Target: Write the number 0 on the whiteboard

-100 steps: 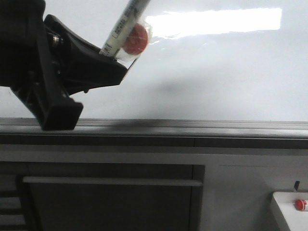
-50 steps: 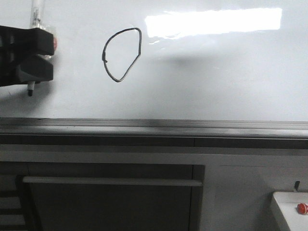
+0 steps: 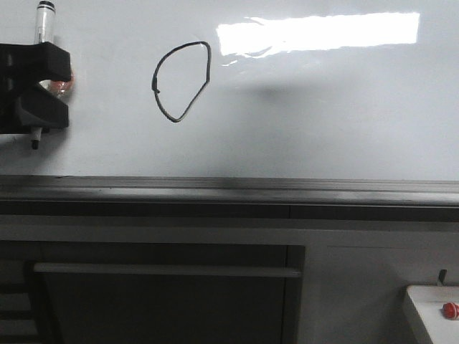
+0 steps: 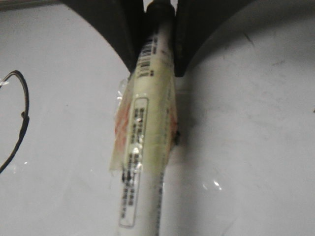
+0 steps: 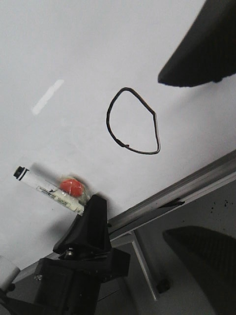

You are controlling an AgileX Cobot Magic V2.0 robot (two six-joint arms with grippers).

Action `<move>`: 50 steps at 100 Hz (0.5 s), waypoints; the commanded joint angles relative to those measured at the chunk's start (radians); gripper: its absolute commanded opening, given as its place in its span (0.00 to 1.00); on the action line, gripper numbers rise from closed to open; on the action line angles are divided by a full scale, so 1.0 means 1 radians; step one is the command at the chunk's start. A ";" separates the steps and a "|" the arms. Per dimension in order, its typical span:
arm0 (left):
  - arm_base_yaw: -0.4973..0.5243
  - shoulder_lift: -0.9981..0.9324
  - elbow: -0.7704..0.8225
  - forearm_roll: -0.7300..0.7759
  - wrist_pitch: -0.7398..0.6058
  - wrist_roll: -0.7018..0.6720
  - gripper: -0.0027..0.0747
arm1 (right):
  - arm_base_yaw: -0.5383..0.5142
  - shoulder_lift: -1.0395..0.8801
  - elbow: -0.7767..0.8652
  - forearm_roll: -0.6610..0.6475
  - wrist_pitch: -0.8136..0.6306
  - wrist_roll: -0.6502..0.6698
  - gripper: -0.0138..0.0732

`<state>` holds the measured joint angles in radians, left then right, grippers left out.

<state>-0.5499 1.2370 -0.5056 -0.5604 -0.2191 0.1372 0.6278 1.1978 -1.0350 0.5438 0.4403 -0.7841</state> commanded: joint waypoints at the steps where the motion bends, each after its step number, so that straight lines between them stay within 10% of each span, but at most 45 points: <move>1: 0.002 -0.017 -0.033 0.032 -0.080 -0.007 0.01 | -0.008 -0.024 -0.034 0.013 -0.056 -0.001 0.75; 50: 0.047 -0.008 -0.034 0.081 -0.064 0.002 0.10 | -0.008 -0.024 -0.034 0.023 -0.040 -0.001 0.75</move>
<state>-0.5152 1.2433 -0.5075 -0.4952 -0.2259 0.1372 0.6278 1.1978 -1.0350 0.5471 0.4466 -0.7841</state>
